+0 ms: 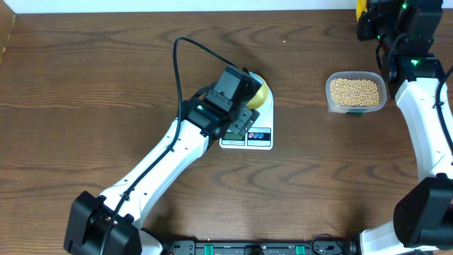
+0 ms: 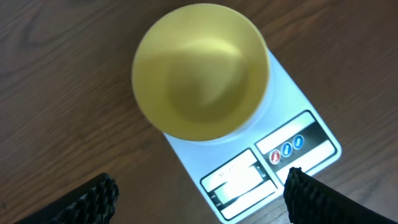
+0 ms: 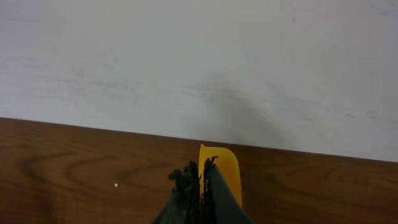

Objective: Scoop item into bowl and weigh 50g on scale
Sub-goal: 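Lower the left gripper toward the scale's front buttons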

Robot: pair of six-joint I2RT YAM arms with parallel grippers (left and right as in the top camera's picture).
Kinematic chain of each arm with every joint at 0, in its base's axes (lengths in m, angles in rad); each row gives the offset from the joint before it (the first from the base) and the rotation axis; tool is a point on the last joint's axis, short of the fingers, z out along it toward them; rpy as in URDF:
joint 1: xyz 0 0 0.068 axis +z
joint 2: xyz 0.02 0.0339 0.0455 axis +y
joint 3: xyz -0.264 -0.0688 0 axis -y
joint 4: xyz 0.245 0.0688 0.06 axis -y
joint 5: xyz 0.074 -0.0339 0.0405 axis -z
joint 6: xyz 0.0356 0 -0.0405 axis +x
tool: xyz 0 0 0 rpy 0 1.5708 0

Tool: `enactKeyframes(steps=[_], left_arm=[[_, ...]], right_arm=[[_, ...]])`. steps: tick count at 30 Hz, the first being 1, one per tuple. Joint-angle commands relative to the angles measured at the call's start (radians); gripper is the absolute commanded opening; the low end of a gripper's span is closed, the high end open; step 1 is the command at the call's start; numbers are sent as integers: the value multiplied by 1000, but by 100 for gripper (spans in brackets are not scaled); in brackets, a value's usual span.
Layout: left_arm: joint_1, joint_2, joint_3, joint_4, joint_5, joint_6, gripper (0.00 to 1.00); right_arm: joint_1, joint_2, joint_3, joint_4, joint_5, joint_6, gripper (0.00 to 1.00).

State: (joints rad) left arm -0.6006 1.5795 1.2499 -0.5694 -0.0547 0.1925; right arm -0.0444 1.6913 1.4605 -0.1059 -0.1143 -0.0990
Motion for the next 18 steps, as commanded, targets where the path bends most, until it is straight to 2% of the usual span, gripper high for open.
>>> enactKeyframes(steps=[1, 18], left_arm=[[-10, -8, 18, -3, -10, 24, 87], [-37, 103, 18, -2, -10, 24, 88]], right_arm=[[7, -12, 17, -3, 7, -14, 1], [7, -12, 17, -22, 7, -14, 1]])
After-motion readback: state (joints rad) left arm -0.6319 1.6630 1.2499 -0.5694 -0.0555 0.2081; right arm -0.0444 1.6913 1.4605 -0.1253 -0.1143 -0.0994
